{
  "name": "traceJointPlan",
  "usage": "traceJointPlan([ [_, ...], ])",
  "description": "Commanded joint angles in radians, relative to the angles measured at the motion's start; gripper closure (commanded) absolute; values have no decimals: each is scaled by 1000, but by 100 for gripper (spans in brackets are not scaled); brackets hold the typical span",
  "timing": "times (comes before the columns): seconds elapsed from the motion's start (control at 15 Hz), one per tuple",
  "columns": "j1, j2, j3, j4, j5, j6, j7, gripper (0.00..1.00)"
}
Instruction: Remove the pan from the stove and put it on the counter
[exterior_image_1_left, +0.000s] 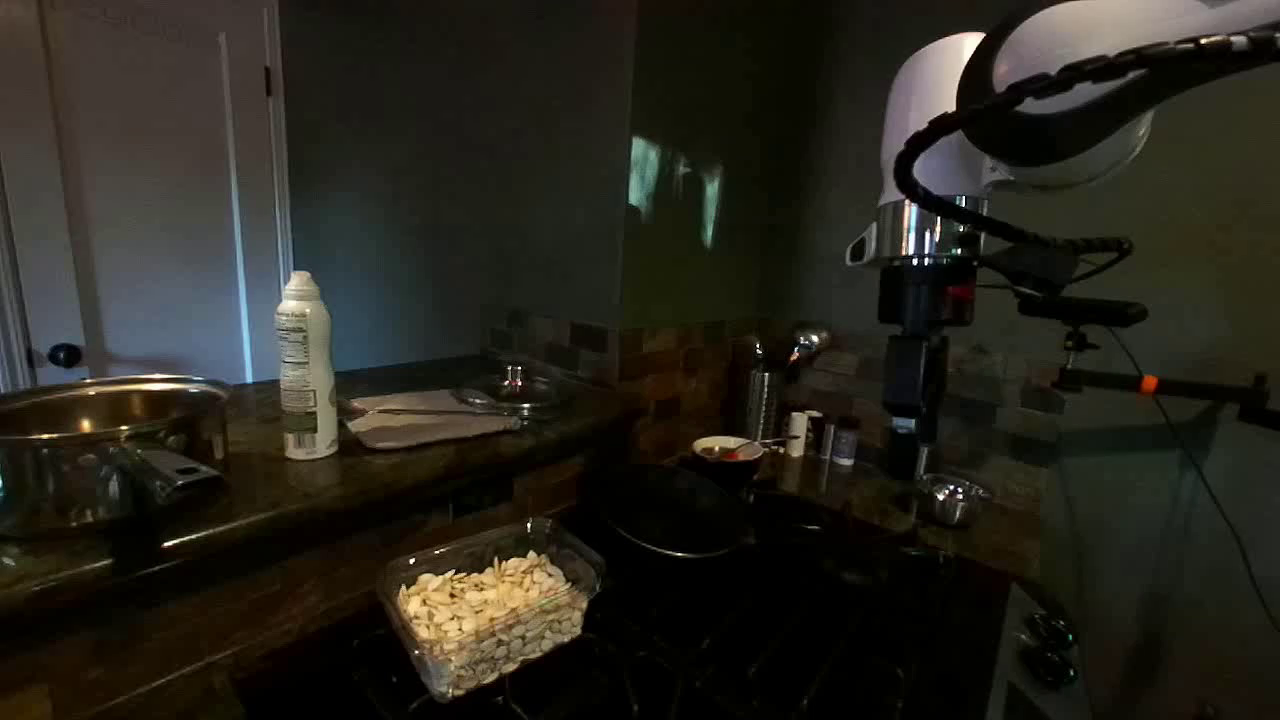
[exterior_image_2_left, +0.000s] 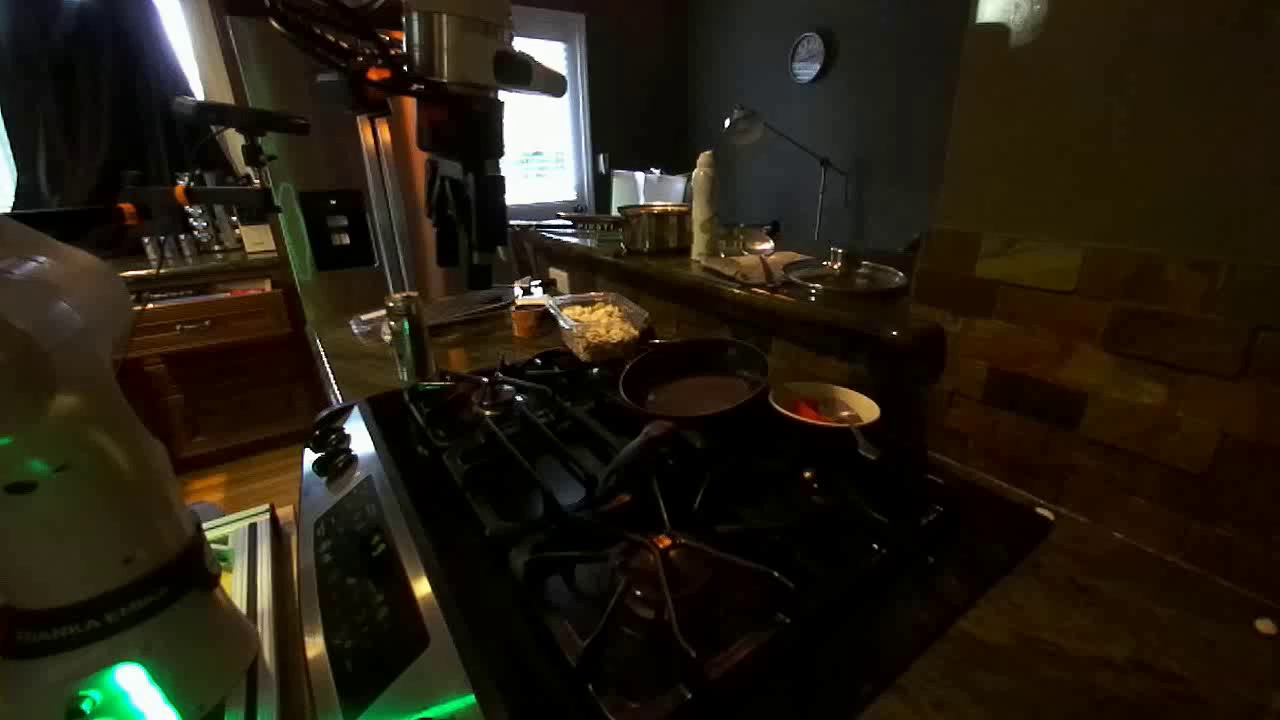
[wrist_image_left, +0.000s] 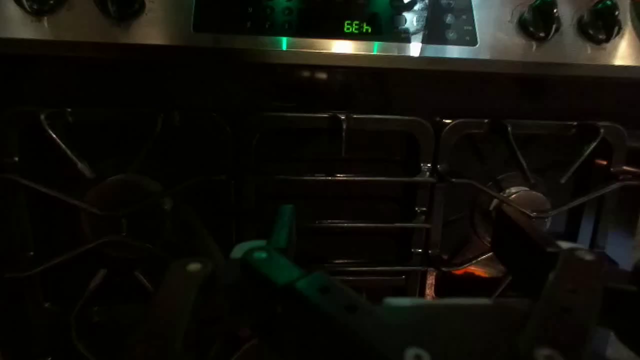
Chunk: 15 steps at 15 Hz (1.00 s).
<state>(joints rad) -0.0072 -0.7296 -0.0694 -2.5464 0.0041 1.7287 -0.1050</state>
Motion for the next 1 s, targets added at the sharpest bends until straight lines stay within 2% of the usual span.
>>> traceJointPlan([
  [0.0, -3, 1, 2, 2, 2, -2, -1, 0],
  [0.6, -3, 1, 2, 2, 1, -2, -1, 0],
  [0.8, -22, 75, 1, -18, -17, 131, 22, 0],
  [0.93, -31, 131, -16, -45, -62, 265, -27, 0],
])
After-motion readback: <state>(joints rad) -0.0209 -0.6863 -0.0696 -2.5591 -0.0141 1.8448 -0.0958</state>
